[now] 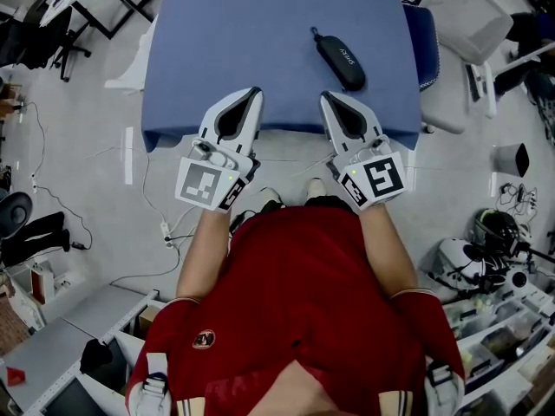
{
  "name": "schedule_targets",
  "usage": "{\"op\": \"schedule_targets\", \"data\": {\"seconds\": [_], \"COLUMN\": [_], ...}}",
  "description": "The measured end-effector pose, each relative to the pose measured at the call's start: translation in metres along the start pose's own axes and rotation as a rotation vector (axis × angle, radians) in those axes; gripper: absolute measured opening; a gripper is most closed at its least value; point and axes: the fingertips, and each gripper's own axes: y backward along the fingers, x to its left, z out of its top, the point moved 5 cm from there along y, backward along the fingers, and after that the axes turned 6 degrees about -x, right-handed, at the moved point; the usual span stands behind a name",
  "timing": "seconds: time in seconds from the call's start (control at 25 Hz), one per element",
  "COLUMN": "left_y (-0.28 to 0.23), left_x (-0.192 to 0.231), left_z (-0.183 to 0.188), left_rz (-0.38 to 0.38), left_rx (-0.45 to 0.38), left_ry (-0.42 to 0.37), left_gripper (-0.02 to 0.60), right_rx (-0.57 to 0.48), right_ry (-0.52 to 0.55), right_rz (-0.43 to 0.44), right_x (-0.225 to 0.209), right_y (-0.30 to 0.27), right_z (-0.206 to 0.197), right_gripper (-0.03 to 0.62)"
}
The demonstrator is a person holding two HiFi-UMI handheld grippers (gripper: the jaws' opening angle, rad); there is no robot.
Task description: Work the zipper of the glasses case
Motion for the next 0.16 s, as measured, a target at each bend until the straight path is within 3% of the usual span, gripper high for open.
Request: {"op": "schedule_targets", "data": {"seconds": [0.16], "left_y": [0.0017], "left_x": [0.0016], "left_z": [0.0002], "left_rz": [0.001], "left_rx": [-0.002], "left_ry": [0.004], "left_gripper": [0.007], "right_rx": [0.004], "right_ry": [0.004], "right_rz": [-0.003], "right_x": [0.0009], "right_y": [-0.0006], "right_z": [0.0002], "right_gripper": [-0.002]}}
